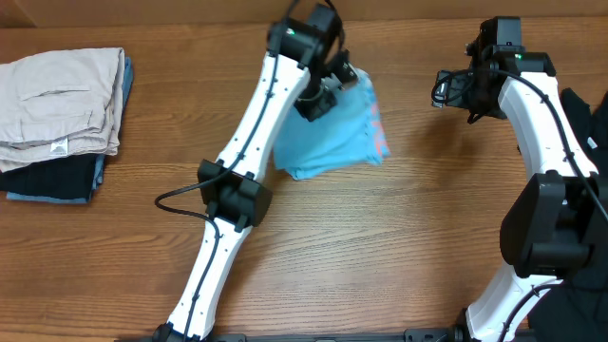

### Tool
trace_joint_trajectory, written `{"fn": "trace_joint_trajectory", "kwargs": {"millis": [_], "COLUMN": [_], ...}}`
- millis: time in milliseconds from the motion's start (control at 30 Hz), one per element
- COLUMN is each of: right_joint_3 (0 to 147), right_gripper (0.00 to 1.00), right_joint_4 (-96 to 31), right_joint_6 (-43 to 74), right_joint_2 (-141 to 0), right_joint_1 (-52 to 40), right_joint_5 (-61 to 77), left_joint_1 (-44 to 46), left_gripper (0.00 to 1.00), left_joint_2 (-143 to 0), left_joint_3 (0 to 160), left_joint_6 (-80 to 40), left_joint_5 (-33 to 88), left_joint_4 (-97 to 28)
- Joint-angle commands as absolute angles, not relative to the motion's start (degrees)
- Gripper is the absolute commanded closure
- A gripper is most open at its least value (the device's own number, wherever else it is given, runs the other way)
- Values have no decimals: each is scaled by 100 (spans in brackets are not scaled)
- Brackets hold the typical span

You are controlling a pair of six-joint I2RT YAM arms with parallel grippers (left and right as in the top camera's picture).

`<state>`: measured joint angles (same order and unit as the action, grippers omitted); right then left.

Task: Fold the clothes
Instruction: 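Lift the folded shirt with left gripper and carry it to the left clothes stack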

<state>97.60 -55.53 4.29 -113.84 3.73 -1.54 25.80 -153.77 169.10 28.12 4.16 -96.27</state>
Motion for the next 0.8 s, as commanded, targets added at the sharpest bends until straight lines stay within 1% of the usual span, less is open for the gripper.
{"fn": "trace_joint_trajectory", "kwargs": {"millis": [0, 100, 300, 533, 700, 767], "right_joint_3": [9898, 9898, 9898, 9898, 9898, 9898], "right_gripper": [0, 0, 0, 0, 0, 0], "right_joint_4": [-5537, -5535, -5537, -5537, -5535, -5537], "right_joint_6": [456, 456, 456, 456, 456, 456], "right_joint_2": [-11144, -11144, -11144, -11144, -11144, -11144], "right_joint_1": [388, 388, 388, 388, 388, 388], "right_joint_5": [-185, -185, -185, -185, -185, -185], "left_joint_1": [2158, 1883, 1175, -56, -738, -930], "left_gripper": [96, 96, 96, 96, 96, 96], "left_joint_2": [-15028, -14886, -14508, -14370, -13994, -13797], "left_joint_3": [17275, 17277, 17277, 17277, 17277, 17277], "left_joint_6": [2222, 2224, 2558, 2698, 2309, 1844], "left_joint_5": [-305, -825, -862, -961, -941, -878], "left_joint_4": [-9682, -9682, -9679, -9657, -9347, -9137]}}
